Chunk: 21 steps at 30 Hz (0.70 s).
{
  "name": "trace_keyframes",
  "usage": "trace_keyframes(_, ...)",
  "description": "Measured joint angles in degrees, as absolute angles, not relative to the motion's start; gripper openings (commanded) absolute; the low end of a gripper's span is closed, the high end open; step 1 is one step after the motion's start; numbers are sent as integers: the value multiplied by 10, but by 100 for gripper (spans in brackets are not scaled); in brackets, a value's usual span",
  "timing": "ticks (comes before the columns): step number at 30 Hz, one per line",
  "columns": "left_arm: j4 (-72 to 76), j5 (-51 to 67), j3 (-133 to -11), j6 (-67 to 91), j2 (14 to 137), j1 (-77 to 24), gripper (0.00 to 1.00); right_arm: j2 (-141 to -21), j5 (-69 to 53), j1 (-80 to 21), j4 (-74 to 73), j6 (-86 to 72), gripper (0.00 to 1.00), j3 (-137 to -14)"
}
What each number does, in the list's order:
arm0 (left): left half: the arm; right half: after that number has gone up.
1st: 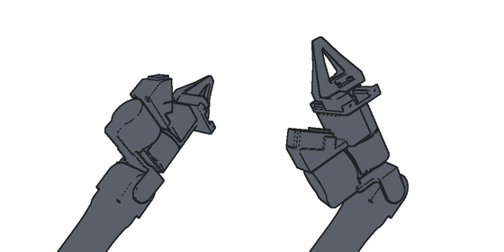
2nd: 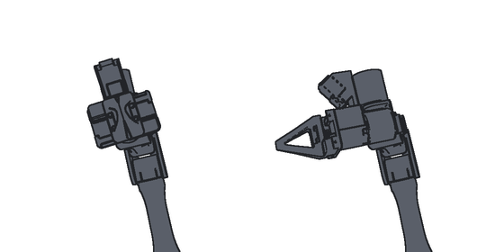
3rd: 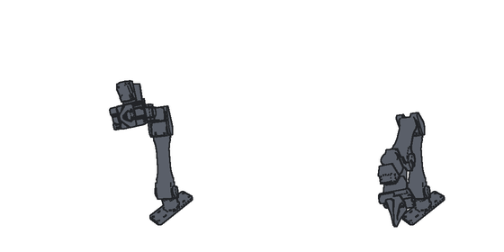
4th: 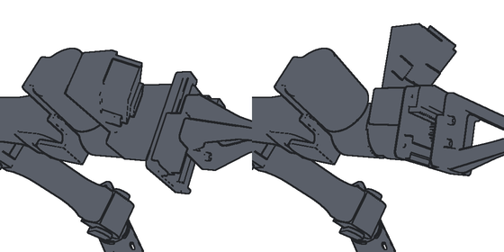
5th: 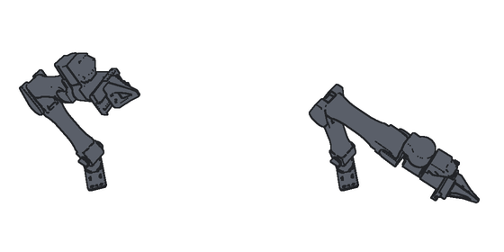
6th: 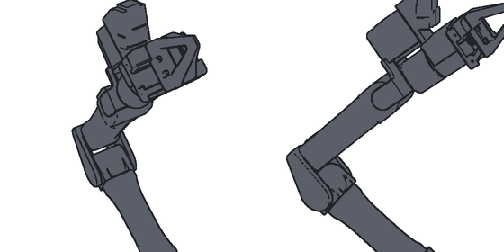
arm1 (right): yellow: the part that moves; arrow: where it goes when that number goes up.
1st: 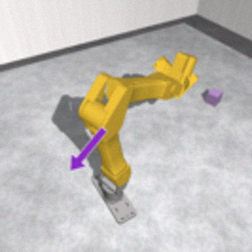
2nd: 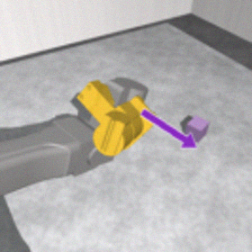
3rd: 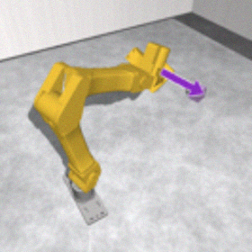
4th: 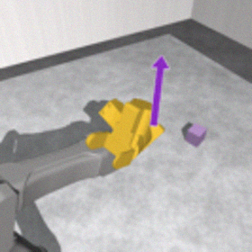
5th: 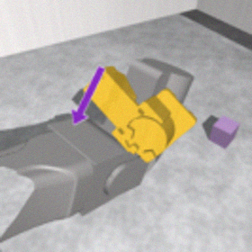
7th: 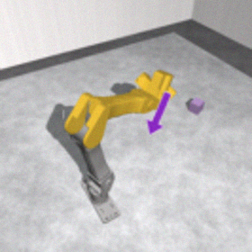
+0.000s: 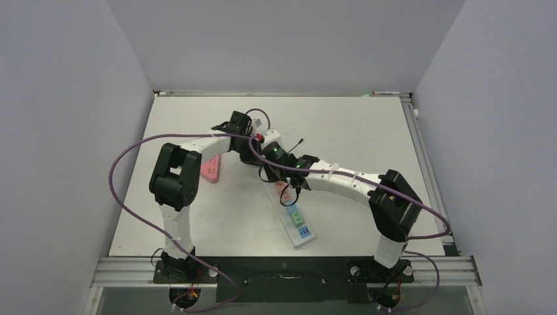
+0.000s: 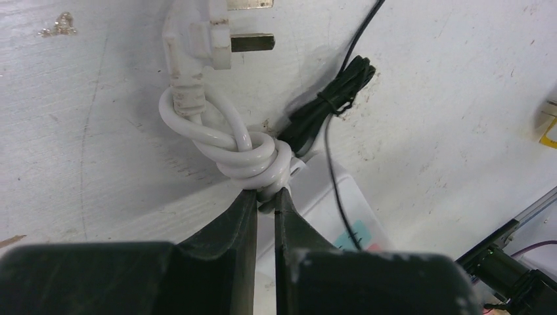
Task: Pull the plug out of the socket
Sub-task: Remove the plug from the socket, then place the plug at the center of the board.
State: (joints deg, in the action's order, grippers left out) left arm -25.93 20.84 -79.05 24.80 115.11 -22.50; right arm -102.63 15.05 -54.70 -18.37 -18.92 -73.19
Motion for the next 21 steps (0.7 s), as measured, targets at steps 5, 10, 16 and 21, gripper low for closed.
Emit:
trace_keyframes(5, -259, 211, -790, 248, 1151, -213, 11, -970, 128, -475, -176, -213, 5, -724)
trace_keyframes(10, -259, 207, -790, 243, 1151, -205, 34, -908, 129, -391, -177, -240, 5, -686)
trace_keyframes(16, -264, 183, -790, 230, 1151, -204, 51, -830, 102, -260, -185, -277, 5, -585)
trace_keyframes(21, -265, 173, -787, 222, 1144, -198, 62, -810, 74, -182, -200, -295, 5, -531)
